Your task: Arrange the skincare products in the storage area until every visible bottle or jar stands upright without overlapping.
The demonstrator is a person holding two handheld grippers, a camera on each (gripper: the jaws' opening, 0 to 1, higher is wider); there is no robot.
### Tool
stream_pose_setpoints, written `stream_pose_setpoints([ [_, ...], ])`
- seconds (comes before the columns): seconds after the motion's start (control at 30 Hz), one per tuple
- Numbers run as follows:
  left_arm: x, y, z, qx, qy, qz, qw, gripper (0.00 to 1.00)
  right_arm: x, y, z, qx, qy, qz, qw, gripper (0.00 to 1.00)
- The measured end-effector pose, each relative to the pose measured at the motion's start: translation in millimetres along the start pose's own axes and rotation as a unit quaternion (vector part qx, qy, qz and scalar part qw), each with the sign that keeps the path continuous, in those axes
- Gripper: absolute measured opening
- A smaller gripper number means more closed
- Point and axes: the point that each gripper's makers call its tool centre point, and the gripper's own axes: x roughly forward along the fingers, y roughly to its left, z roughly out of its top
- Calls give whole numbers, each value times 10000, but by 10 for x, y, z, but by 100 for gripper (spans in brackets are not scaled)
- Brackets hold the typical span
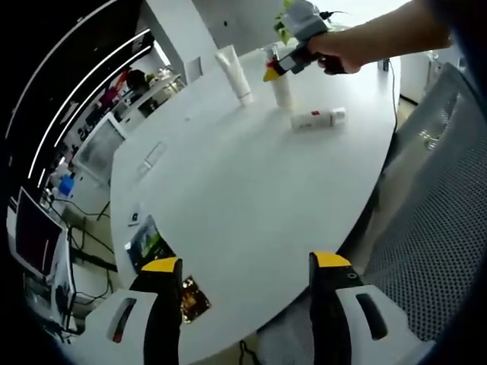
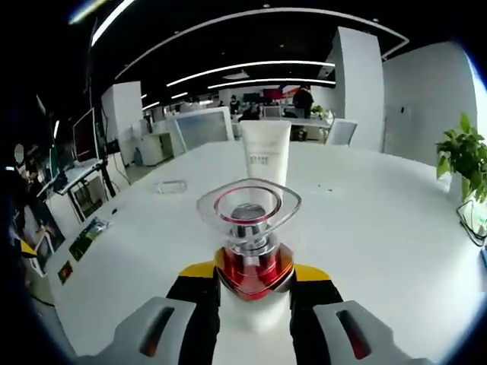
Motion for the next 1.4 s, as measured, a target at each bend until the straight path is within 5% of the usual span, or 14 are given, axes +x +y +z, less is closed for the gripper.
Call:
stream_pose_setpoints([
  [0.17, 1, -10, 3, 22, 2, -19, 10000, 65, 0, 33, 0, -197, 2, 490, 9986, 28],
  [0.27, 1, -9, 6, 12, -8, -23, 10000, 65, 16, 134, 12, -511, -77, 1186, 9916, 27],
  [0.37, 4, -15, 7, 19, -11, -33, 10000, 65, 32, 122, 8, -717, -80, 1522, 9857, 27],
  [0.77, 3, -21, 13, 41, -19, -43, 10000, 64, 17, 166, 6, -1304, -63, 2432, 9612, 27],
  [1.17, -16, 14, 33, 53, -79, 40, 9999, 61, -6, 182, 20, -1408, -176, 2517, 9573, 28],
  [1.3, -14, 11, 31, 64, -76, 38, 9999, 60, -10, 176, 24, -1208, -137, 2362, 9641, 30],
  [1.4, -11, 3, 29, 87, -66, 20, 9999, 60, -17, 135, 68, -697, -235, 1944, 9781, 35],
])
